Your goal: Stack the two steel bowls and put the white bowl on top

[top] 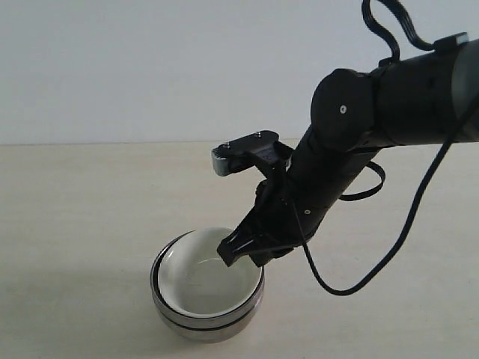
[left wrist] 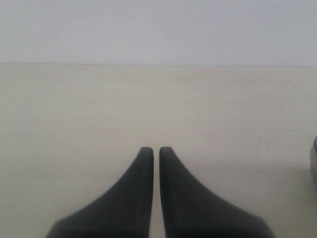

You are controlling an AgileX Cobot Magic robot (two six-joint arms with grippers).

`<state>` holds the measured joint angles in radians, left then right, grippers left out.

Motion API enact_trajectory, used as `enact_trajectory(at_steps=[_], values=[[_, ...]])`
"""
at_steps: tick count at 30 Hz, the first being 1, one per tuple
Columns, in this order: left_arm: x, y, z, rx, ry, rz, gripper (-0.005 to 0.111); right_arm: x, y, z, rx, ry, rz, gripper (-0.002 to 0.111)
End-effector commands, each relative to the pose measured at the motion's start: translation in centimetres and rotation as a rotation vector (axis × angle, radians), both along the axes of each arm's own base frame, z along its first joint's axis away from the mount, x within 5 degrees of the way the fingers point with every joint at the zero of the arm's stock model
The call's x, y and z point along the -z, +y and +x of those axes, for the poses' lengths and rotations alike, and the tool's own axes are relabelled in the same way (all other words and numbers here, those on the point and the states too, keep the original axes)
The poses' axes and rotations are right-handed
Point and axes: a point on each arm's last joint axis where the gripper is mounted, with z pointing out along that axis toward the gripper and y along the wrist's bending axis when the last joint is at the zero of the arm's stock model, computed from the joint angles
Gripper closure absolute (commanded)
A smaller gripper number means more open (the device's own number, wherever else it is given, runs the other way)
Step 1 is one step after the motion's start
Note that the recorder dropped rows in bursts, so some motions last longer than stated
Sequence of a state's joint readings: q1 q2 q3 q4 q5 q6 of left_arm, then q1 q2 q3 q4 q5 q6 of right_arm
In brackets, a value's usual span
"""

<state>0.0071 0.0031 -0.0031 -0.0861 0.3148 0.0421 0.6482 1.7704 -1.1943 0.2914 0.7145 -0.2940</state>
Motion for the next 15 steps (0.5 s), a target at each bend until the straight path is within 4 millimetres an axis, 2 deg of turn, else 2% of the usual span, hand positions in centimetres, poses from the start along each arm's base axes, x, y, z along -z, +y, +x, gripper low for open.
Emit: enact_trajectory(at_steps=[1,15], values=[[0.0,0.0,0.0,0.003,-0.007,-0.005,0.103,0.8,0.3,0.3,0.001,0.001,-0.01,0.108],[0.0,0.0,0.0,0.003,-0.007,-0.005,0.103,-0.3,0.4,0.4,0.014,-0.042,0.033,0.108]])
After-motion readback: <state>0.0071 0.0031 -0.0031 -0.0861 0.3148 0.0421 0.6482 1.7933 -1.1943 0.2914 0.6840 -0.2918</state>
